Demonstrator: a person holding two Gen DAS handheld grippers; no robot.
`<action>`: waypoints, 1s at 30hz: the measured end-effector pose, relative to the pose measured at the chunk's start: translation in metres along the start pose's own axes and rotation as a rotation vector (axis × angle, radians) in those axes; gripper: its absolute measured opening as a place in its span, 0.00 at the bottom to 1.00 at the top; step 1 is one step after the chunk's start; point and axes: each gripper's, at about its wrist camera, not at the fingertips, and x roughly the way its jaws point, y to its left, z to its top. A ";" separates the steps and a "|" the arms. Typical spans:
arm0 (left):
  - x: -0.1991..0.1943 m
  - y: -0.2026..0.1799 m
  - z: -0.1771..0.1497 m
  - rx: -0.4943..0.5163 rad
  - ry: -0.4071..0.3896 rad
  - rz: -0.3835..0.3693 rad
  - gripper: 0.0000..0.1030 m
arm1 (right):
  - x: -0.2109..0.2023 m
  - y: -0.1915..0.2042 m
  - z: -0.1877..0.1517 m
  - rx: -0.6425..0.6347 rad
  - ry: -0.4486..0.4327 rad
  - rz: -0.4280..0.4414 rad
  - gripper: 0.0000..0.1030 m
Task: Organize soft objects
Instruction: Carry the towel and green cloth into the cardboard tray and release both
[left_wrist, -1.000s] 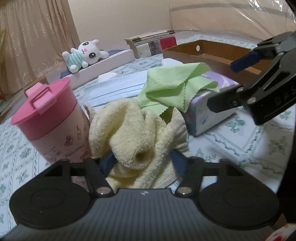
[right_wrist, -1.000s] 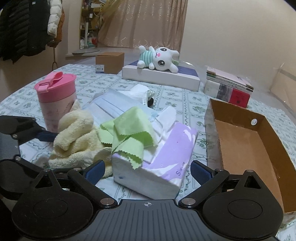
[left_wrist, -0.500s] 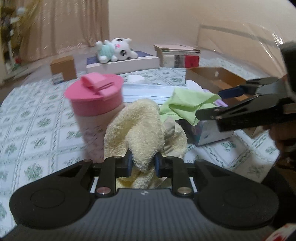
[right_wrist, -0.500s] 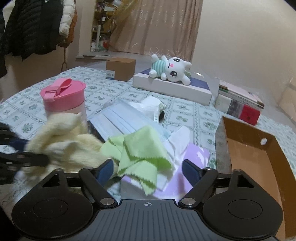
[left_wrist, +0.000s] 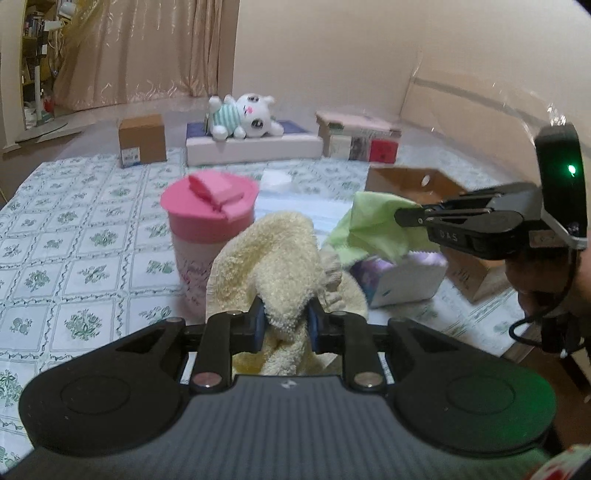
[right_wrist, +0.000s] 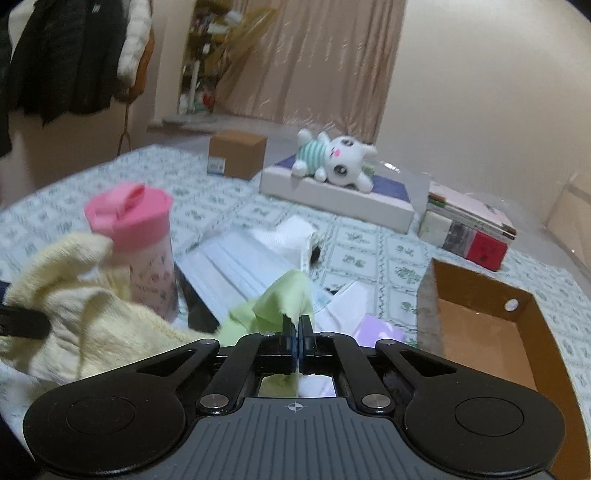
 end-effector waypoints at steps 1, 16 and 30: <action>-0.002 -0.004 0.003 0.001 -0.008 -0.002 0.19 | -0.008 -0.003 0.002 0.015 -0.012 -0.007 0.01; -0.019 -0.056 0.057 0.000 -0.091 -0.136 0.17 | -0.113 -0.071 -0.016 0.187 -0.090 -0.152 0.01; 0.035 -0.157 0.167 0.016 -0.173 -0.419 0.17 | -0.162 -0.167 -0.007 0.336 -0.198 -0.281 0.01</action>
